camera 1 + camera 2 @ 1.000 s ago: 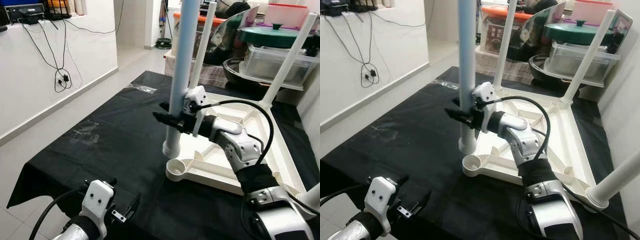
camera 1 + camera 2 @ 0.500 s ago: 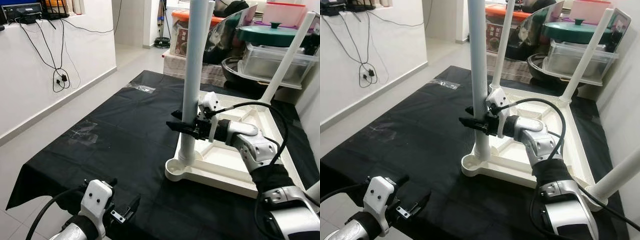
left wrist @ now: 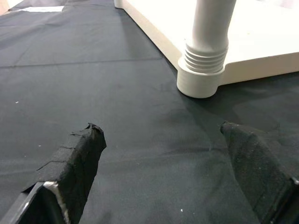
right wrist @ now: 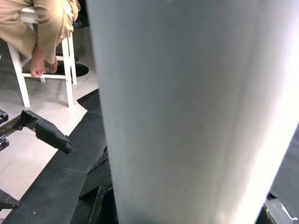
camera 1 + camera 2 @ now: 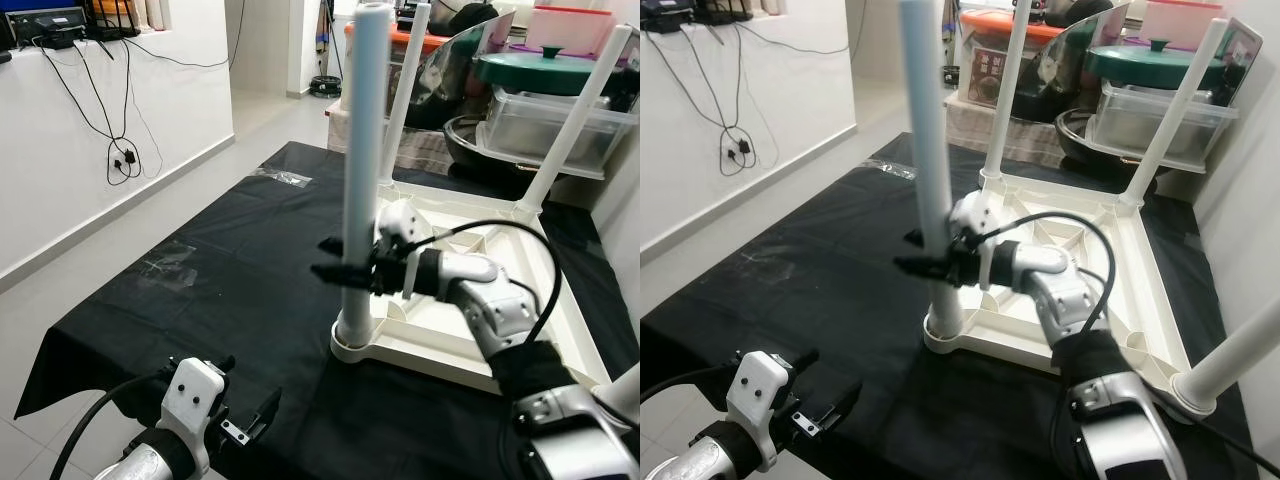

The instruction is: Building children table

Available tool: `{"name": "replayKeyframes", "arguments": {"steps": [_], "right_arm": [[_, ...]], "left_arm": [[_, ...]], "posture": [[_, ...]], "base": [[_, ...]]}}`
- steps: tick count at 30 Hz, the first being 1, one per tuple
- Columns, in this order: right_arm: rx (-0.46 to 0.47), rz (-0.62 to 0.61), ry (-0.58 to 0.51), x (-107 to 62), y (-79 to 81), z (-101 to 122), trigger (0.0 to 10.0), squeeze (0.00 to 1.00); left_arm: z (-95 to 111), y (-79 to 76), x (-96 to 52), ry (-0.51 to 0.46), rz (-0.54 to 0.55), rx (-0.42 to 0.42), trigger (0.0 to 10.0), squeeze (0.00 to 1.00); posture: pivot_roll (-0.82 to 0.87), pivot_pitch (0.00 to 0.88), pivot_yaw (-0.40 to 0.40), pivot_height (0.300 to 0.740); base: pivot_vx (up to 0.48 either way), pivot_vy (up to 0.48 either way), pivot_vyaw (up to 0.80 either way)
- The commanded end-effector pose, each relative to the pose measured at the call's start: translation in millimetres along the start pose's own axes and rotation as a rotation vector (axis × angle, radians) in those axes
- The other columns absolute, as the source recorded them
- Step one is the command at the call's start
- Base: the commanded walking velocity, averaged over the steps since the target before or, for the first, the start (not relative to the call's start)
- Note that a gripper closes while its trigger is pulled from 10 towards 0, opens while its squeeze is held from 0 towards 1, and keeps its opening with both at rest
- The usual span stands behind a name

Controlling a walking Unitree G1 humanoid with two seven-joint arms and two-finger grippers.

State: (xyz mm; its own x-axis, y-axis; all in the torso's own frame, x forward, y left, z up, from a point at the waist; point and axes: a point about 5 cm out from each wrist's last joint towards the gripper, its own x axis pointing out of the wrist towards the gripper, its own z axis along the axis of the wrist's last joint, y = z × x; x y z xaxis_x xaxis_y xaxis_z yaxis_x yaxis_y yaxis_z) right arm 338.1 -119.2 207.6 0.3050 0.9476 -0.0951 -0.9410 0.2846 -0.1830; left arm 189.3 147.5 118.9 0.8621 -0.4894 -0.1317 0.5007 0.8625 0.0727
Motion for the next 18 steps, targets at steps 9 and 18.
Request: {"name": "replayKeyframes", "arguments": {"steps": [9,18], "right_arm": [[0.037,0.053,0.013,7.2,9.6,-10,10.0,0.0],[0.261,-0.127,0.002,11.8,-2.4,-33,10.0,0.0]], "left_arm": [[-3,0.7,-1.2,0.017,-0.004,-0.009,10.0,0.0],[-2,0.0,0.7,0.013,0.001,-0.013,10.0,0.0]], "posture": [[0.1,0.0,-0.086,0.74],[0.1,0.0,-0.091,0.74]], "base": [[0.0,0.0,0.0],[0.0,0.0,0.0]]}}
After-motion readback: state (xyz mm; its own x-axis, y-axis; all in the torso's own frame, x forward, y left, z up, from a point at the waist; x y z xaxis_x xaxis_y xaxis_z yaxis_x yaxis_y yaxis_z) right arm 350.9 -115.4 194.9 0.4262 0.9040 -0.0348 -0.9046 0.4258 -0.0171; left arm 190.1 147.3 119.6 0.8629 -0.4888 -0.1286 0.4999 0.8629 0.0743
